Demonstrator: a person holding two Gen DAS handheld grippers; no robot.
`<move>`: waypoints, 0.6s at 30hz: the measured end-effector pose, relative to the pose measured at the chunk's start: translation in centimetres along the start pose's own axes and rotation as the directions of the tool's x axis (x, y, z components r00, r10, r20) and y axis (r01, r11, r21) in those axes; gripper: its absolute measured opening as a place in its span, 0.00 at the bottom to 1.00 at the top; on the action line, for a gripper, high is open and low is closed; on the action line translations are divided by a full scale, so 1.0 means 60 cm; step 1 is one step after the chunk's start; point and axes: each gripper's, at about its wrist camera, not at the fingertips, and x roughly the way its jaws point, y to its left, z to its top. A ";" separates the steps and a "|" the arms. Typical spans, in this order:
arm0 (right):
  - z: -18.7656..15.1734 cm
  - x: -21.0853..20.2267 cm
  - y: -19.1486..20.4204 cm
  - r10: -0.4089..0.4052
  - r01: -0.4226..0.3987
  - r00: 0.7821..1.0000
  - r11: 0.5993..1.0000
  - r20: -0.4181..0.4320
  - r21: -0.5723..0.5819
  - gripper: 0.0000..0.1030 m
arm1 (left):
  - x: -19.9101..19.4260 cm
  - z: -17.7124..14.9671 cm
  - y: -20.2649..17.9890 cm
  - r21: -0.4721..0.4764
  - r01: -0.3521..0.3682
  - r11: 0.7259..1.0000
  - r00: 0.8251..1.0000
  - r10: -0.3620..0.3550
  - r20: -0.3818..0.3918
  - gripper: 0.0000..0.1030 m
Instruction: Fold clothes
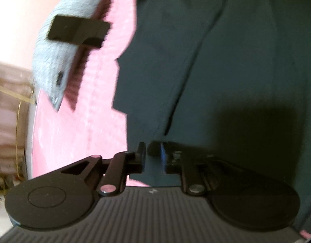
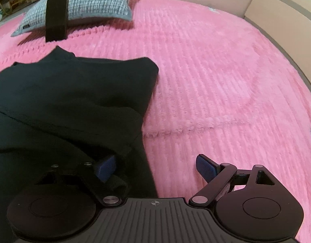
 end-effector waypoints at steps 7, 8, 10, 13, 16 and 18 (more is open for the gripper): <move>-0.054 -0.033 0.015 0.028 -0.027 0.999 0.999 -0.028 0.039 0.85 | -0.055 -0.007 -0.018 -0.210 0.095 0.973 0.995 -0.087 0.050 0.26; -0.061 -0.038 0.017 0.032 -0.031 0.999 0.999 -0.031 0.045 0.85 | -0.053 -0.007 -0.031 -0.217 0.111 0.970 0.994 -0.103 0.047 0.26; -0.085 -0.038 0.004 0.028 -0.023 0.998 0.997 -0.064 0.076 0.85 | -0.060 -0.013 -0.063 -0.218 0.136 0.966 0.991 -0.132 0.034 0.26; -0.115 -0.047 -0.032 0.001 0.012 0.995 0.992 -0.101 0.127 0.85 | -0.078 -0.027 -0.106 -0.200 0.127 0.972 0.992 -0.128 0.009 0.26; -0.140 -0.063 -0.066 -0.030 0.049 0.991 0.988 -0.128 0.148 0.85 | -0.105 -0.039 -0.130 -0.218 0.125 0.968 0.991 -0.133 -0.019 0.26; -0.152 -0.081 -0.081 -0.025 0.043 0.992 0.988 -0.121 0.149 0.85 | -0.131 -0.045 -0.141 -0.250 0.119 0.961 0.991 -0.132 -0.037 0.27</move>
